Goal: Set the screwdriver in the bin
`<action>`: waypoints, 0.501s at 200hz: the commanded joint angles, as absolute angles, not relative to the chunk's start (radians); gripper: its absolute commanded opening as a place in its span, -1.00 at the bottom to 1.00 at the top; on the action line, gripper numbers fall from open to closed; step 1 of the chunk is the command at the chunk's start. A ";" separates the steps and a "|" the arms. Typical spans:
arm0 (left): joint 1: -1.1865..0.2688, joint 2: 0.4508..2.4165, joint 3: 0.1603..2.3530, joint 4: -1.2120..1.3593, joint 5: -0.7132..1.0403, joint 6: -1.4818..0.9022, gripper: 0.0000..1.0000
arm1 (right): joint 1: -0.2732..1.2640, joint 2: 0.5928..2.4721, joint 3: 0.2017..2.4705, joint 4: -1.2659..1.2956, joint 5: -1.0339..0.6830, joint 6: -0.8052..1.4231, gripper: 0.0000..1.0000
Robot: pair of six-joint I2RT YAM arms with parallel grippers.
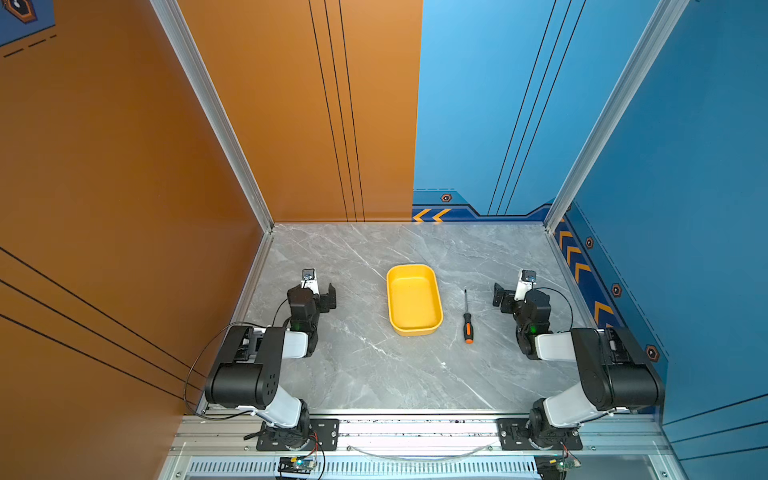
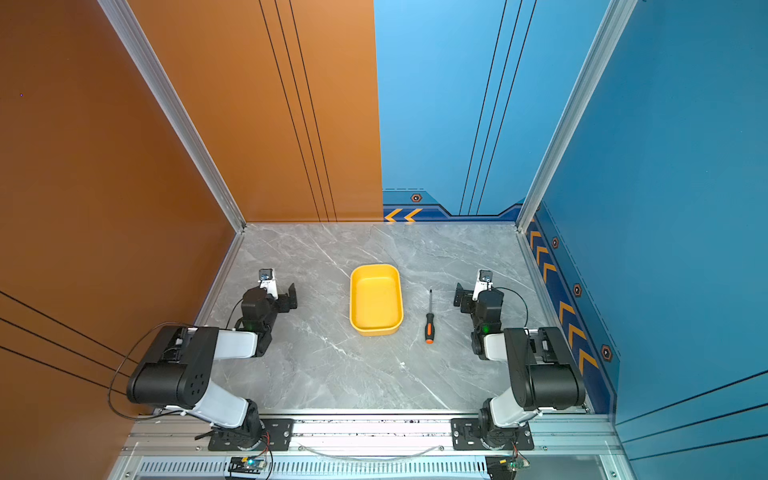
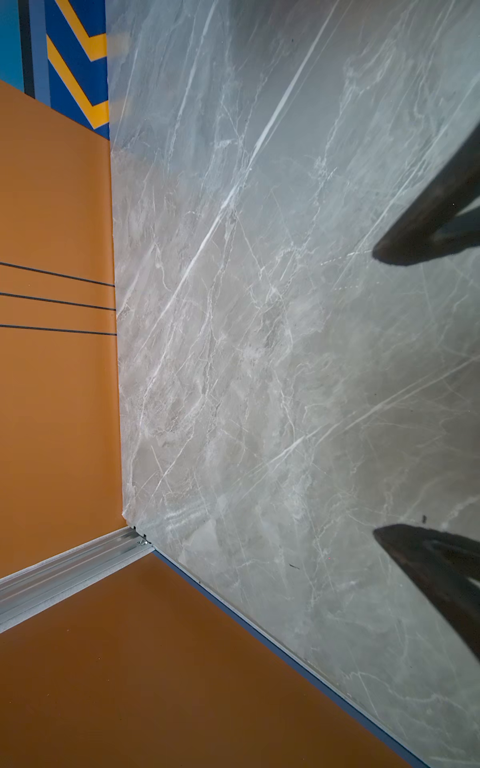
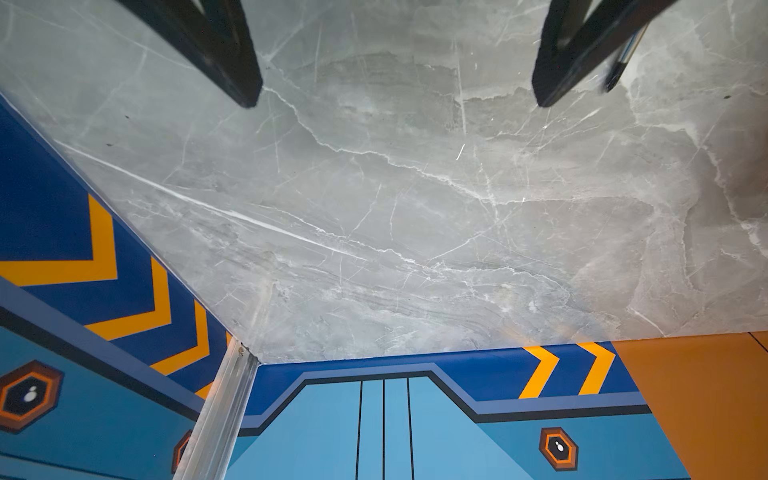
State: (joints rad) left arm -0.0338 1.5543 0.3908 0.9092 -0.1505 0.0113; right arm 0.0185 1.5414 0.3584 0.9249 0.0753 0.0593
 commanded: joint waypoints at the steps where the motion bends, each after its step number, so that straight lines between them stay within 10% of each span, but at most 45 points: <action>1: -0.038 1.565 0.381 0.923 -0.166 0.010 0.96 | 0.012 1.548 0.375 0.907 0.066 0.064 0.99; 100: -0.023 1.548 0.376 0.925 -0.143 0.001 0.96 | 0.026 1.450 0.425 0.735 0.191 0.090 1.00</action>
State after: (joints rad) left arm -0.0311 1.5543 0.3908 0.9092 -0.1501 0.0109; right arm 0.0196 1.5337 0.3664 0.8894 0.1368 0.0681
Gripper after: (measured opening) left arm 0.979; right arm 0.999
